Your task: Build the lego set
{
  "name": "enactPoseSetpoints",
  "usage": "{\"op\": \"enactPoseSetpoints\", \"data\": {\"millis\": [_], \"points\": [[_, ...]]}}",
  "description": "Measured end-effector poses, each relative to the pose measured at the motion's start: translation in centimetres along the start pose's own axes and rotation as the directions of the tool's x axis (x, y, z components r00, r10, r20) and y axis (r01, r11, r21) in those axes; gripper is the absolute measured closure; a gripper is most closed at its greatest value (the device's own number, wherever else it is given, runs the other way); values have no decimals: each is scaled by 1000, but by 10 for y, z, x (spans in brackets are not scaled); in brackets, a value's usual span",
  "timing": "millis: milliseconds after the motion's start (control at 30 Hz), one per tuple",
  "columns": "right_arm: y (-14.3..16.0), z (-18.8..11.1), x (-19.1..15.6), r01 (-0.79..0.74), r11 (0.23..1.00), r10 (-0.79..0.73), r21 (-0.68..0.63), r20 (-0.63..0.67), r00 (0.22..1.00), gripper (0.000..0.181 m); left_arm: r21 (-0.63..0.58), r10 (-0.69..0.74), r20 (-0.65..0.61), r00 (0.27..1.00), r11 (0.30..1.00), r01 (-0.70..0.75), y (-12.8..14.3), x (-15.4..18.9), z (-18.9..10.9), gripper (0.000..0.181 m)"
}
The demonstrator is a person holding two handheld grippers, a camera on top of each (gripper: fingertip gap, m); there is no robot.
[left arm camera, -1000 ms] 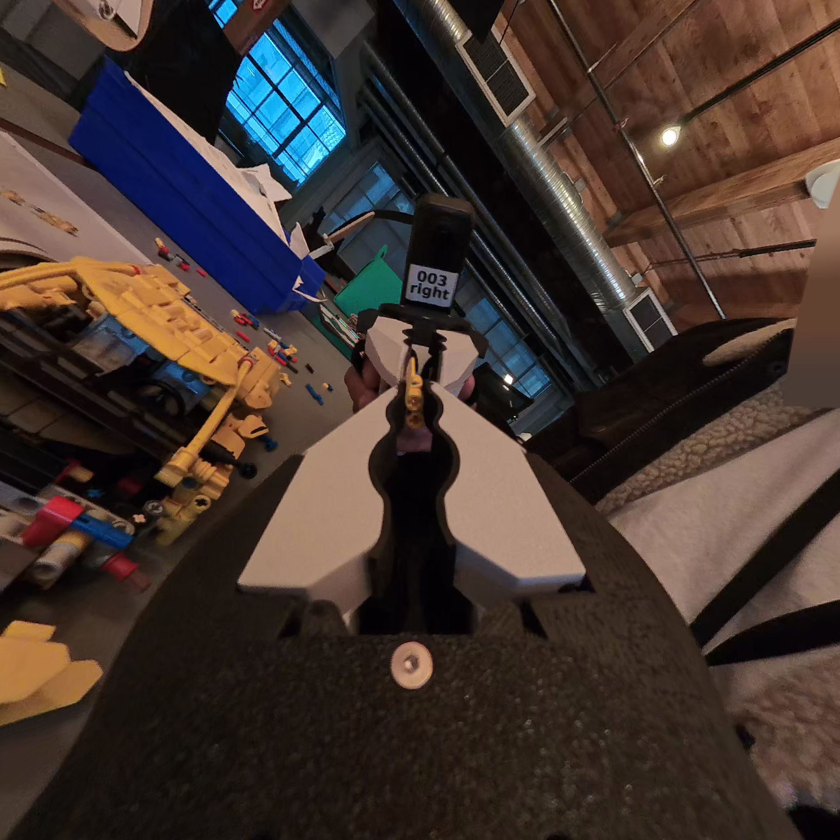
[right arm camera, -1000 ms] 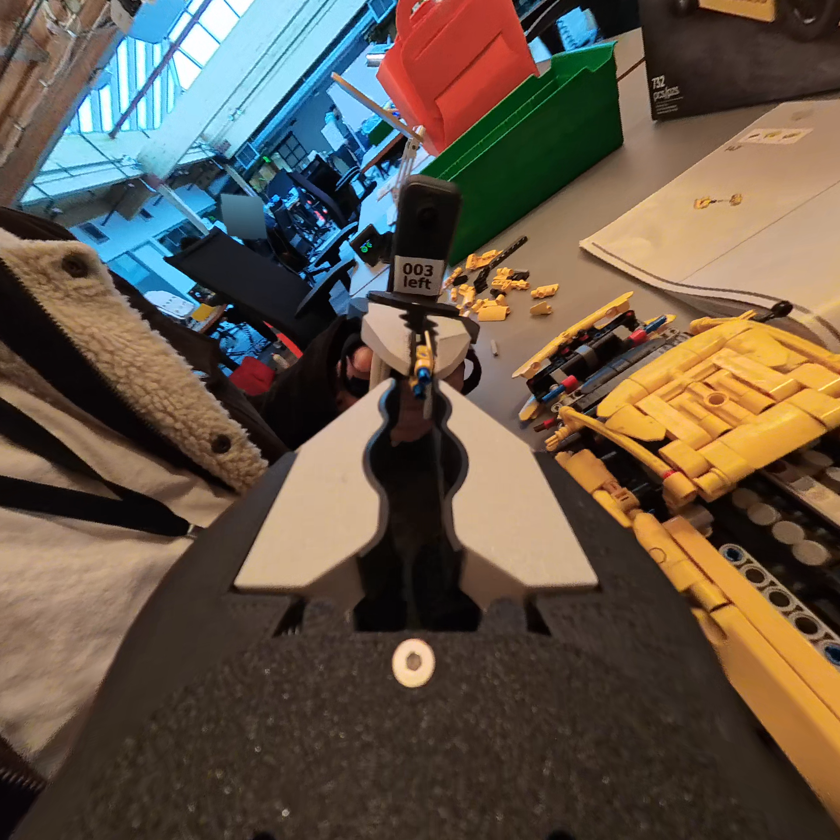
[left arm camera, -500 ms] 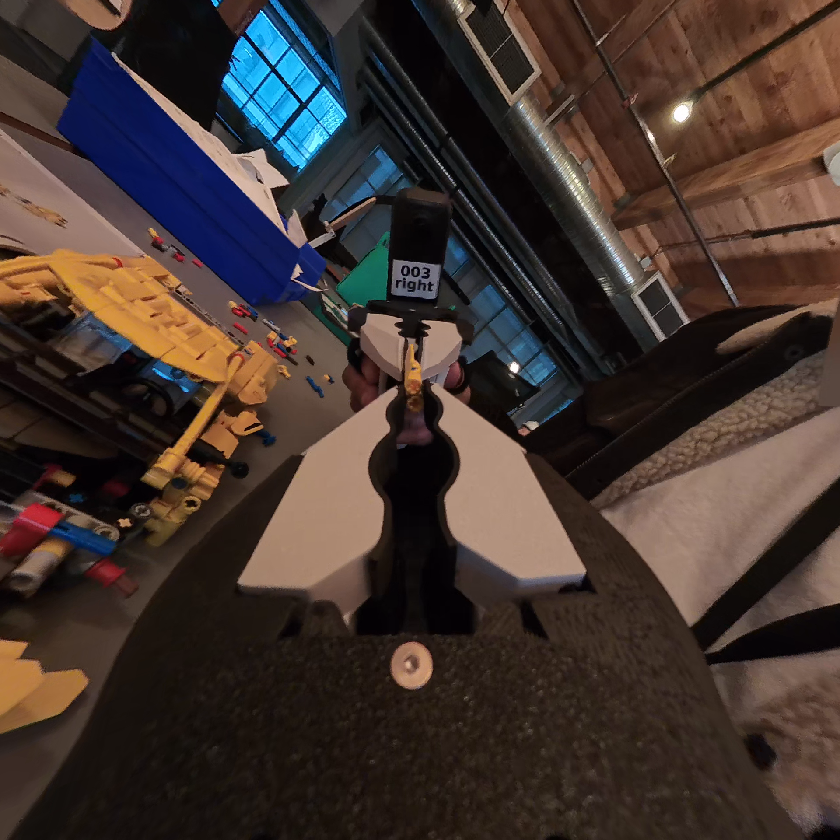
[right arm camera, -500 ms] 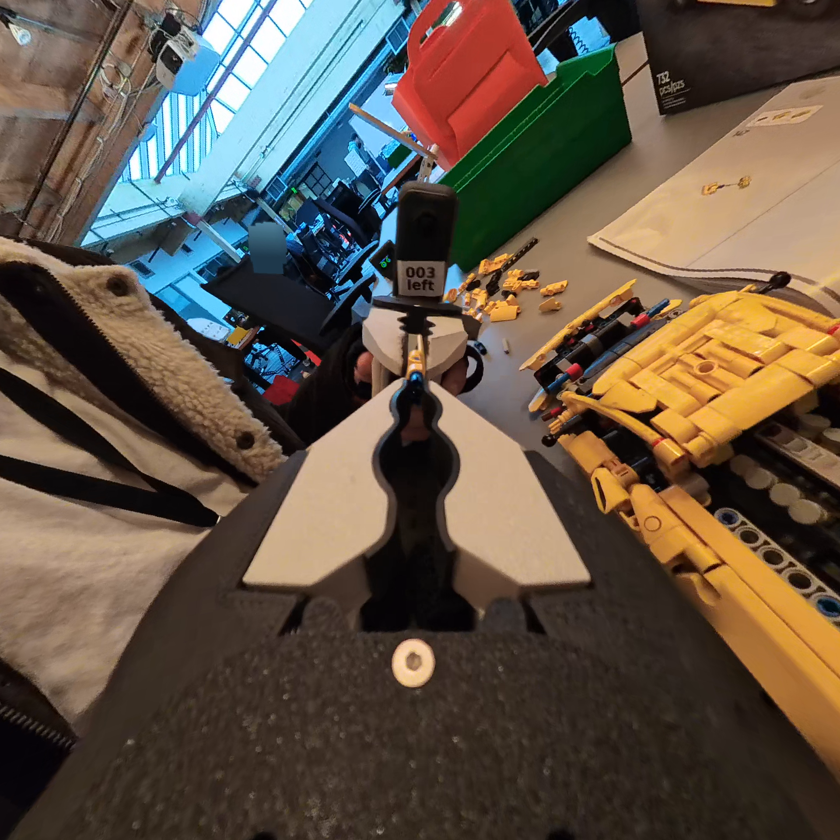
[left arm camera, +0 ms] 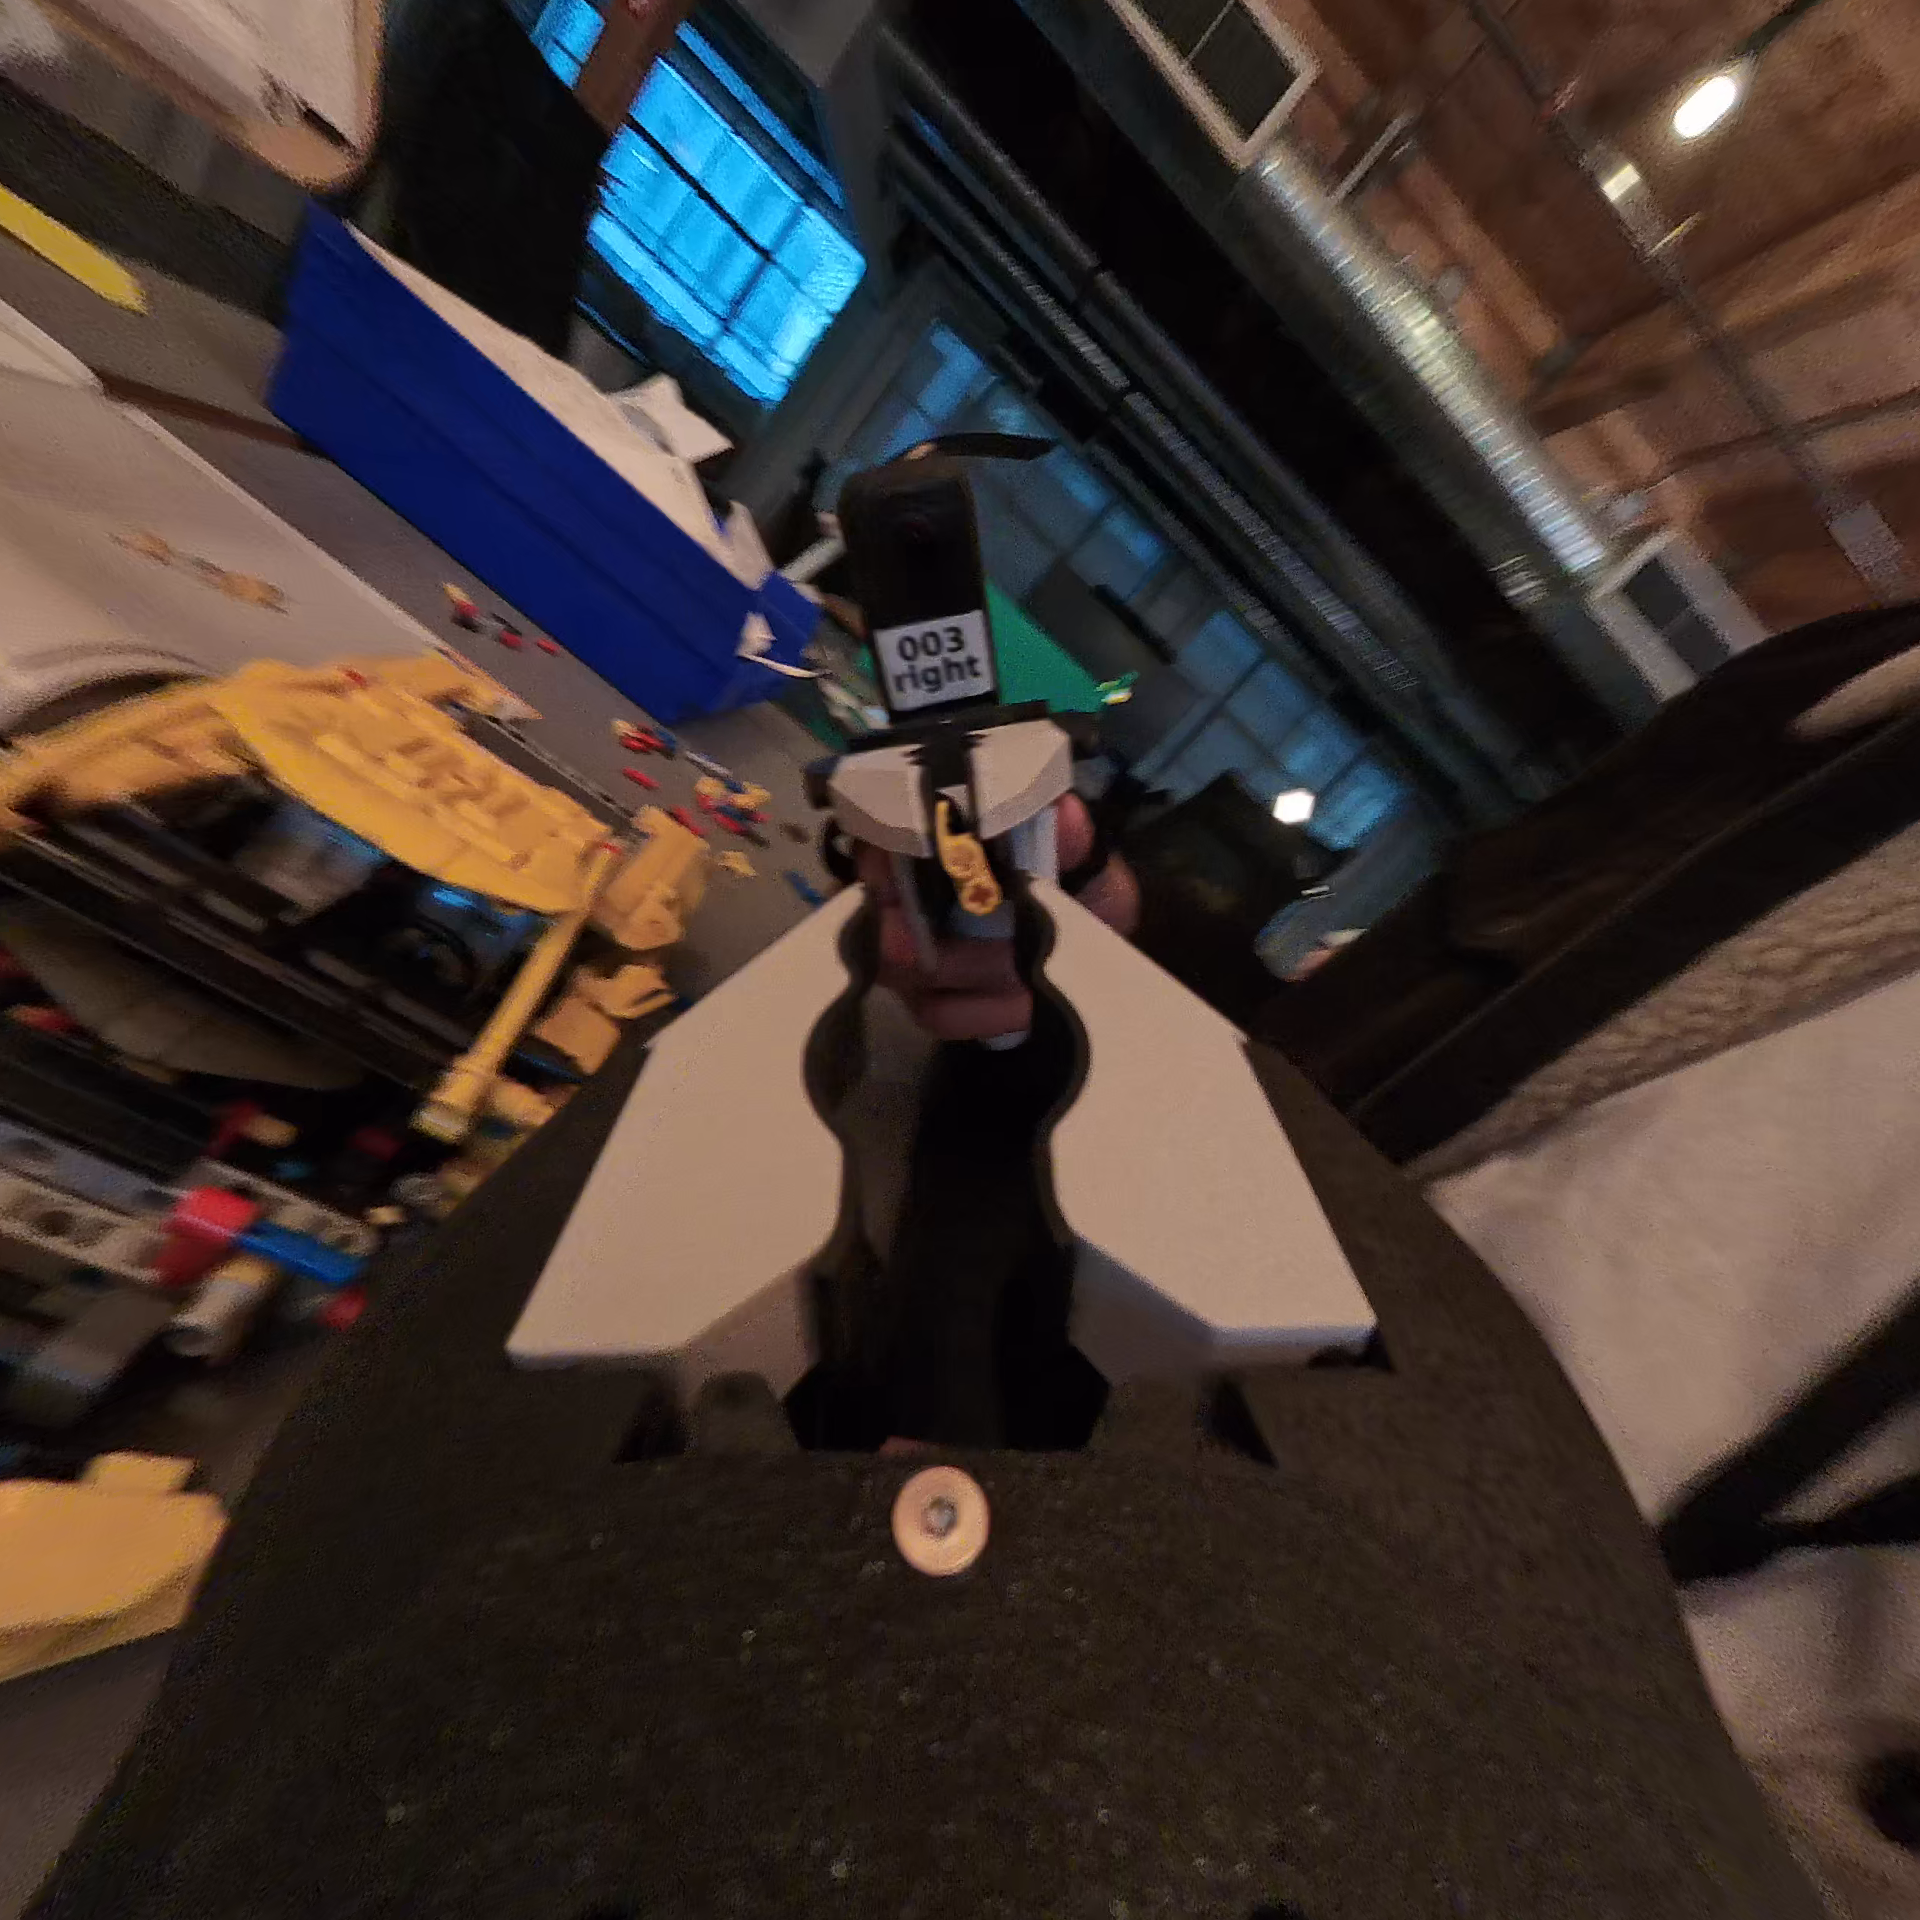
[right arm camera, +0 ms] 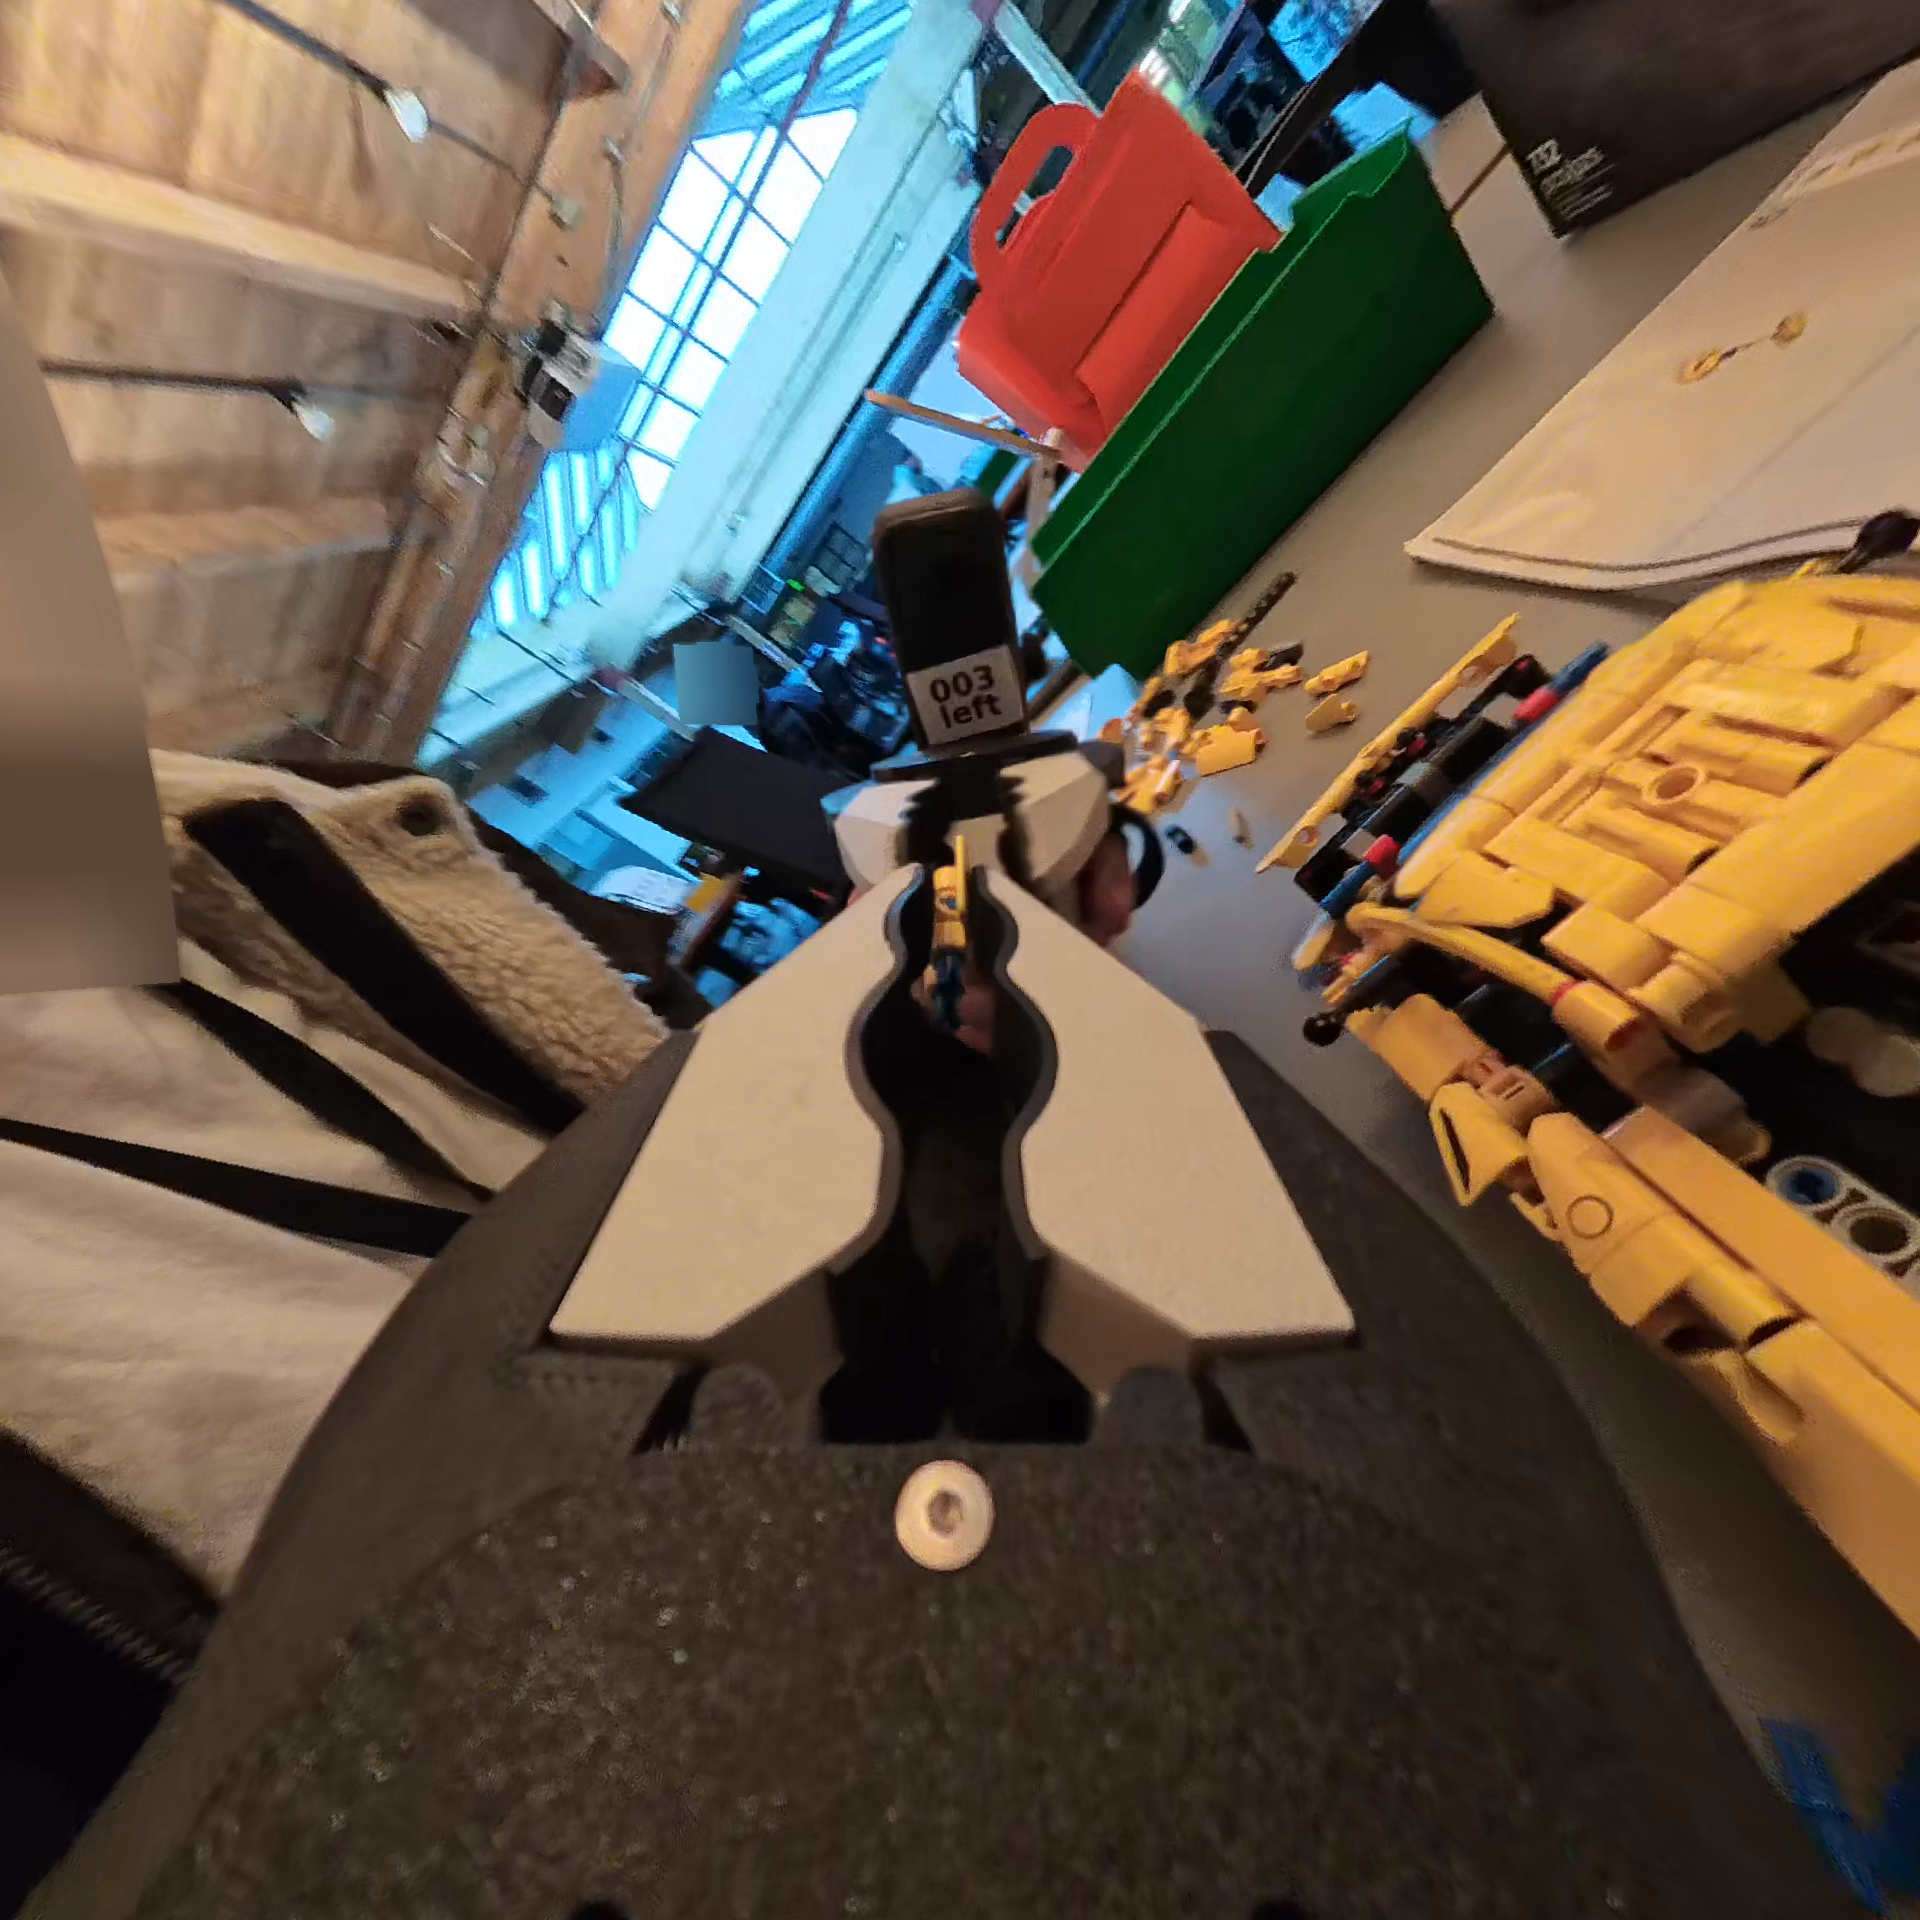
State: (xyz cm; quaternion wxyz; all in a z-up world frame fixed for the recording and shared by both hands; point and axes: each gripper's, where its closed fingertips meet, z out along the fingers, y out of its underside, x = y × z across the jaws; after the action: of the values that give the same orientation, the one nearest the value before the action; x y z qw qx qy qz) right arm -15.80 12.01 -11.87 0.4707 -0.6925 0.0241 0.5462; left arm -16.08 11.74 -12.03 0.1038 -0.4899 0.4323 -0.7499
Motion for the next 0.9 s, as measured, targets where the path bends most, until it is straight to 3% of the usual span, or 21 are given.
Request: {"op": "enactPoseSetpoints", "data": {"millis": [67, 133, 233, 333, 533, 567, 633, 800, 900], "points": [[4, -3, -2, -85, 996, 86, -29, 49, 995, 176, -71, 248, 117, 962, 968, -241, 6, -4, 2, 141], [13, -5, -4, -183, 978, 192, -102, 93, 977, 176, -153, 467, 139, 873, 881, -447, 16, 3, 9, 138], [25, -6, -8, -270, 944, 297, -192, 134, 945, 176, -196, 602, 135, 787, 795, -574, 23, 11, 15, 138], [35, -5, -5, -285, 926, 322, -249, 120, 939, 176, -161, 649, 121, 751, 760, -630, 19, 20, 15, 140], [37, -6, -16, -291, 908, 353, -300, 177, 919, 176, -242, 699, 68, 712, 704, -668, 38, 18, 19, 144], [39, -6, -14, -289, 905, 350, -313, 157, 924, 176, -252, 711, 63, 700, 690, -678, 40, 18, 19, 154], [39, -6, -11, -288, 905, 344, -314, 141, 928, 176, -263, 748, 75, 660, 653, -710, 40, 16, 19, 156], [37, -5, -6, -281, 916, 326, -287, 123, 937, 175, -280, 753, 100, 650, 648, -708, 38, 11, 17, 157], [32, -8, -6, -318, 912, 363, -259, 152, 919, 163, -281, 761, 124, 637, 643, -712, 34, 8, 15, 157]]}}
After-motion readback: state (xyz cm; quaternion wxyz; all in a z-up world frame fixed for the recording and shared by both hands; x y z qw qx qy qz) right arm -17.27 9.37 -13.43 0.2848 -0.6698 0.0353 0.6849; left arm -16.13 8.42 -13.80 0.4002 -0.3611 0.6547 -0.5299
